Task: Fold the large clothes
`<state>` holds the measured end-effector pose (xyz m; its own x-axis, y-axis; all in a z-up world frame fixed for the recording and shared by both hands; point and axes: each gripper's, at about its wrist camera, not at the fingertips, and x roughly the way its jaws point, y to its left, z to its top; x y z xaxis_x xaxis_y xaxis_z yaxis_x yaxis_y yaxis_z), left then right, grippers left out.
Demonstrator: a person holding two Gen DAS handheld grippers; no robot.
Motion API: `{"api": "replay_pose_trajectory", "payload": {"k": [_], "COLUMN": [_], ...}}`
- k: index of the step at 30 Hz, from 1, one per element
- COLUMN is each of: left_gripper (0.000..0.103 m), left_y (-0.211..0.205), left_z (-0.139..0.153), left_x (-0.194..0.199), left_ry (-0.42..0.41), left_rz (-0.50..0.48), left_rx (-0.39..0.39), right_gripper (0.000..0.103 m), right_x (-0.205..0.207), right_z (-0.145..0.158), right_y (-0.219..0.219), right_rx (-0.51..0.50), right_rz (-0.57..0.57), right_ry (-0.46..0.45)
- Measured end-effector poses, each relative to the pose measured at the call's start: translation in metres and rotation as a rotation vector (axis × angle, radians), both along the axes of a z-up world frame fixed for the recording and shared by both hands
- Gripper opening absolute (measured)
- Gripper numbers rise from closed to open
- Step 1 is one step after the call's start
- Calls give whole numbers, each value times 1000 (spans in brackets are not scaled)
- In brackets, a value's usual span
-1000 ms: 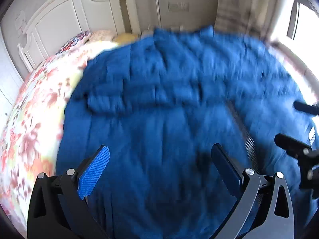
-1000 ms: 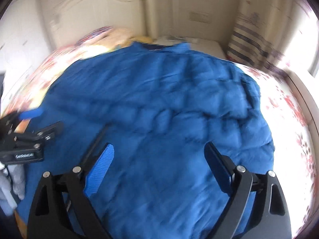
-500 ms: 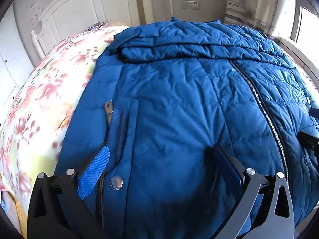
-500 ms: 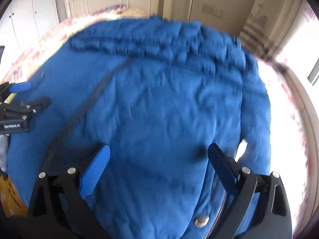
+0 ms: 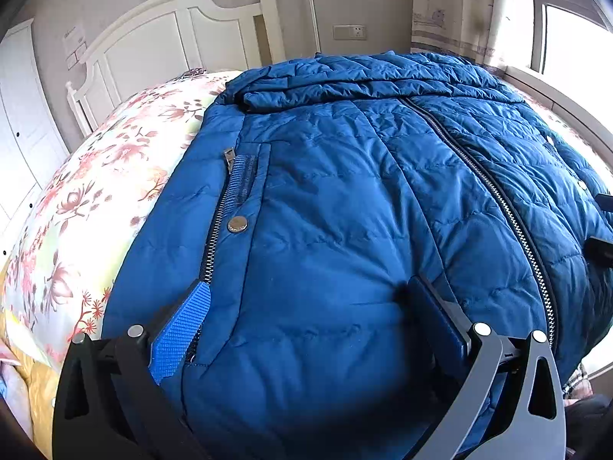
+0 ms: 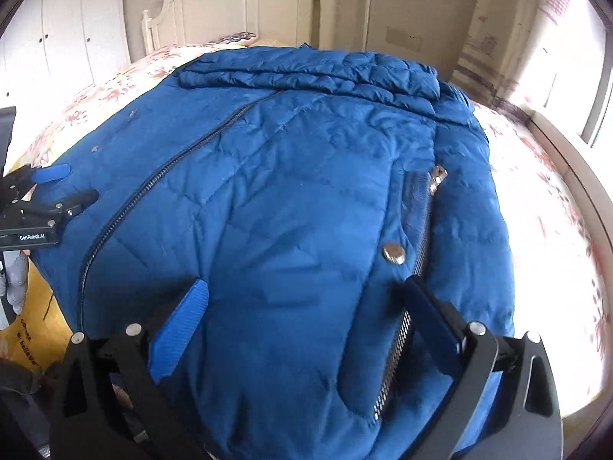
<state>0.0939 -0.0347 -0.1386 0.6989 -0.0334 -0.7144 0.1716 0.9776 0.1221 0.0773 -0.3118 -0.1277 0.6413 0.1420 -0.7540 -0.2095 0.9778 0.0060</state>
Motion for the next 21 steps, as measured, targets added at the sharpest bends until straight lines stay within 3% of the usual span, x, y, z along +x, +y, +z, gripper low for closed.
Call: {"api": "replay_pose_trajectory", "payload": {"k": [6,9,11,14,18,21], "left_gripper": [99,99,99,99,99,98], "left_y": [0,1,2,2,5,20], "left_z": [-2,-2,-2,-2,-3,1], "left_x": [-1,-2,-2,-2,-7,-16], "left_ry": [-6,-8,-9,-9,-27,-14], "left_rz": [2,0,-2,-3,-24,-32], "left_rx": [-10,-20,-23,-25,-39,-111], "right_gripper": [100,100,101,100,100,100], "right_x": [-12,-11,-12,-13,-26,-28], "right_z": [15,-2,-8,-4,4,-9], "right_y": [3,11,5,1,-1,-12], "right_rx": [-13,-45,-1,-1,-25,21], "right_rz": [-25,7,4,-29,-39,-38], "right_ry": [-80,-52,-76,-53,-93,-73]}}
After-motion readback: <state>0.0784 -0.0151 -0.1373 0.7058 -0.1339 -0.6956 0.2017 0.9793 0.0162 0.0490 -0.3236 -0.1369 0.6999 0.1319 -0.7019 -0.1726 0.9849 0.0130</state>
